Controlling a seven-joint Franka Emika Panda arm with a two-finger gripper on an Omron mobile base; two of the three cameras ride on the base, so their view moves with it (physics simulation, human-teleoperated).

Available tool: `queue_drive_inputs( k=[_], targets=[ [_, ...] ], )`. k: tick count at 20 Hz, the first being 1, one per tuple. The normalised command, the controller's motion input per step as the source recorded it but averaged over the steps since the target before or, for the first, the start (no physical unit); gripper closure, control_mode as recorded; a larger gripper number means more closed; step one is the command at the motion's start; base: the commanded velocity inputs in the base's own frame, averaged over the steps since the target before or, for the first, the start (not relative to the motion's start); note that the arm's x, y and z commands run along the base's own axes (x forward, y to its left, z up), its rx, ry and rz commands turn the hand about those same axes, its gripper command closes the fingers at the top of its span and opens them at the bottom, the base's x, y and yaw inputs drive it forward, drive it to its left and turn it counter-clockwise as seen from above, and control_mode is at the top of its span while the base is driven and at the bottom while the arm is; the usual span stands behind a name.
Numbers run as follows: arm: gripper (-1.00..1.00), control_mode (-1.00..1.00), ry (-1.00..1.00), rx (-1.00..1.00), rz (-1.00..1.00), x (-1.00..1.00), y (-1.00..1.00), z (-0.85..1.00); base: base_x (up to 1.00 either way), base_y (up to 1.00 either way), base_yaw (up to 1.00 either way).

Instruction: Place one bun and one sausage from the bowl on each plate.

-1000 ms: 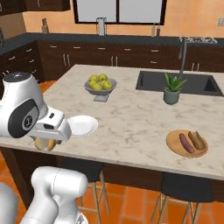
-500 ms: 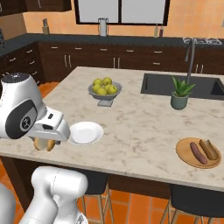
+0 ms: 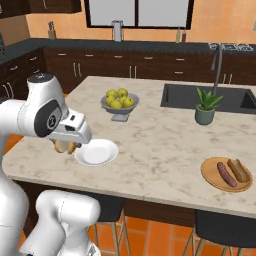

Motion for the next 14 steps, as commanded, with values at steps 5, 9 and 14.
queue_drive_inputs(
  k=[5, 9, 14],
  targets=[
    [1.0, -1.0, 0.0, 0.0, -0.03, 0.99, 0.02, -0.48, 0.0, 0.0, 0.0],
    [1.0, -1.0, 0.0, 0.0, 0.0, 0.79, 0.01, -0.78, 0.0, 0.0, 0.0],
    [1.0, -1.0, 0.0, 0.0, 0.0, 0.49, 0.04, -0.79, 0.0, 0.0, 0.0]
  ],
)
